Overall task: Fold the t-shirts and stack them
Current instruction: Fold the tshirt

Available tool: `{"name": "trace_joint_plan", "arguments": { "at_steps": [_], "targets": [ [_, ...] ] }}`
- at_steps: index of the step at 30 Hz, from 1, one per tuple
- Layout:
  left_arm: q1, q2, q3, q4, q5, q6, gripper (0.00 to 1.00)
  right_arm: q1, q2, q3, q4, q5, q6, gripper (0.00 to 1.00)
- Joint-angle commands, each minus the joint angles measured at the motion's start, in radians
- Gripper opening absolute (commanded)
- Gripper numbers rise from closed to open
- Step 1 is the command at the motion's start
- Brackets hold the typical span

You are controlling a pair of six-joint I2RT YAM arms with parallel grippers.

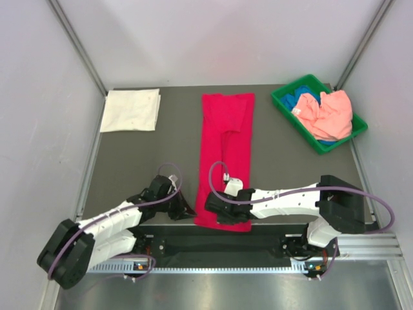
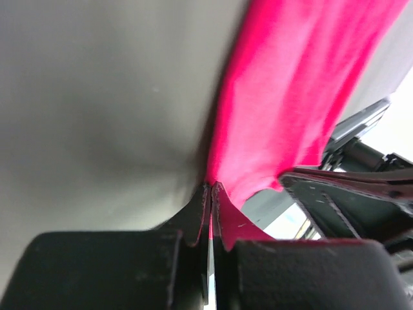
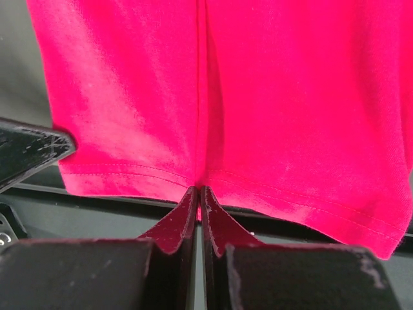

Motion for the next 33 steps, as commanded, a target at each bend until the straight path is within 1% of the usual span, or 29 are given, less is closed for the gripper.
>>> {"name": "trace_joint_plan", "arguments": {
  "at_steps": [1,2,4,8,15,19,20,23,24,25,26,27,29,30,32,33],
  "targets": [
    [-0.028,-0.091,0.011,-0.04,-0.079,-0.061,0.0,0.021,-0.009,-0.009,0.02,0.03,0.008,0.0],
    [-0.035,-0.105,0.013,-0.082,-0.099,-0.079,0.0,0.021,-0.009,-0.013,0.019,0.032,0.008,0.0],
    [-0.045,-0.119,0.005,-0.11,-0.136,-0.099,0.0,0.02,-0.013,-0.018,0.019,0.035,0.008,0.0],
    [-0.068,-0.094,-0.024,-0.121,-0.166,-0.133,0.0,0.019,-0.02,-0.026,0.02,0.042,0.008,0.0],
    [-0.153,-0.055,-0.015,-0.14,-0.257,-0.173,0.0,0.019,-0.001,-0.03,0.025,0.029,0.003,0.0],
    [-0.179,-0.036,-0.004,-0.144,-0.279,-0.183,0.0,0.019,-0.012,-0.039,0.028,0.032,0.0,0.0],
    [-0.185,-0.033,0.005,-0.147,-0.285,-0.183,0.0,0.021,-0.015,-0.039,0.025,0.035,-0.004,0.01],
    [-0.191,-0.038,0.025,-0.179,-0.309,-0.176,0.0,0.013,-0.035,-0.01,-0.021,0.045,-0.023,0.1],
    [-0.191,-0.041,0.03,-0.189,-0.314,-0.171,0.0,0.0,-0.055,-0.001,-0.027,0.052,-0.055,0.16],
    [-0.191,-0.044,0.04,-0.208,-0.326,-0.162,0.0,-0.011,-0.064,0.013,-0.027,0.047,-0.081,0.2],
    [-0.193,-0.048,0.045,-0.218,-0.331,-0.157,0.0,-0.031,-0.07,0.023,-0.024,0.018,-0.115,0.22],
    [-0.193,-0.053,0.05,-0.227,-0.335,-0.154,0.0,-0.077,-0.079,0.036,-0.029,0.009,-0.179,0.23],
    [-0.196,-0.058,0.056,-0.238,-0.338,-0.148,0.0,-0.127,-0.096,0.06,-0.03,0.012,-0.24,0.25],
    [-0.194,-0.061,0.056,-0.241,-0.338,-0.147,0.0,-0.187,-0.119,0.065,-0.018,0.007,-0.312,0.25],
    [-0.196,-0.062,0.053,-0.241,-0.338,-0.147,0.0,-0.25,-0.138,0.083,0.028,-0.003,-0.392,0.29],
    [-0.197,-0.062,0.05,-0.239,-0.337,-0.147,0.0,-0.316,-0.144,0.097,0.041,-0.013,-0.478,0.3]
  ]
}}
